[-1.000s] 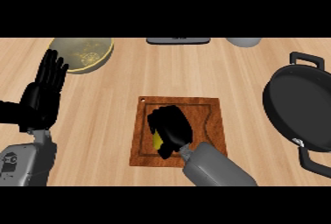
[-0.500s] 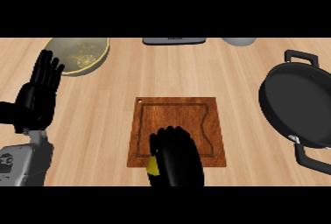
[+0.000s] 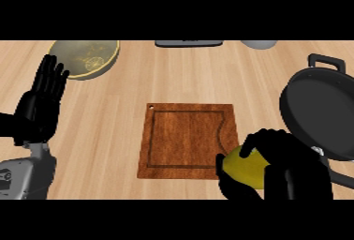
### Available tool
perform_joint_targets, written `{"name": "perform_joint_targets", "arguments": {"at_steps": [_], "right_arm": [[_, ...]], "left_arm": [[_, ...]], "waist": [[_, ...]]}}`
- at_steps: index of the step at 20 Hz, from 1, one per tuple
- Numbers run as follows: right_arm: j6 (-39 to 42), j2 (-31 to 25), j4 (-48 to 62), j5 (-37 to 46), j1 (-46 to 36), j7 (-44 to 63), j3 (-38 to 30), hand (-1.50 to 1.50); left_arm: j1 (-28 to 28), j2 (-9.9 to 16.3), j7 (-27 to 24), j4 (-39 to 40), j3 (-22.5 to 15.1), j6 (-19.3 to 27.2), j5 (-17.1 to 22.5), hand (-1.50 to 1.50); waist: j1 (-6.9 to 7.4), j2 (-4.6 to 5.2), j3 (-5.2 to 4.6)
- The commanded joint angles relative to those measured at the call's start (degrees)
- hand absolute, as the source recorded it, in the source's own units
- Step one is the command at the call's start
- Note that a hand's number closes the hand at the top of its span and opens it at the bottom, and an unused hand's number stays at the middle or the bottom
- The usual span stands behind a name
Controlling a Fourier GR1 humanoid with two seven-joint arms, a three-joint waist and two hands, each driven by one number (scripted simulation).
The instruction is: Pick the lemon from the cutting board and place it in the pot
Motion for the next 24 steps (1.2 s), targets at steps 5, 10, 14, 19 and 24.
{"name": "perform_joint_targets", "arguments": {"at_steps": [5, 10, 14, 19, 24], "right_arm": [[2.0, -14.0, -8.9, -18.4, 10.0, -7.0, -24.0, 1.50], [-5.4, -18.9, 3.5, -31.2, 13.4, -20.2, -40.1, 1.50], [-6.6, -19.8, 11.2, -40.4, 12.9, -29.1, -48.6, 1.50], [-10.3, -20.0, 28.8, -46.3, 13.1, -48.1, -53.4, 1.50], [-7.1, -22.1, 41.9, -47.5, 5.5, -56.5, -55.8, 1.50]], "left_arm": [[-1.3, -0.8, -0.4, 0.8, -0.6, 0.1, -0.7, 0.00], [-1.2, -1.4, 1.5, -0.9, -1.4, 0.5, -0.7, 0.00], [-3.3, 0.4, -1.8, 5.0, 2.0, -1.6, 1.0, 0.00], [0.5, -0.2, 2.8, -3.7, -0.6, -1.0, 0.2, 0.00], [-0.5, -1.3, -2.9, 1.9, 0.6, -1.1, -0.6, 0.00]], "waist": [[0.68, 0.59, 0.05], [0.91, 0.63, 0.19], [0.90, 0.62, 0.04], [1.87, 0.50, 0.09], [1.79, 0.58, 0.01]]}}
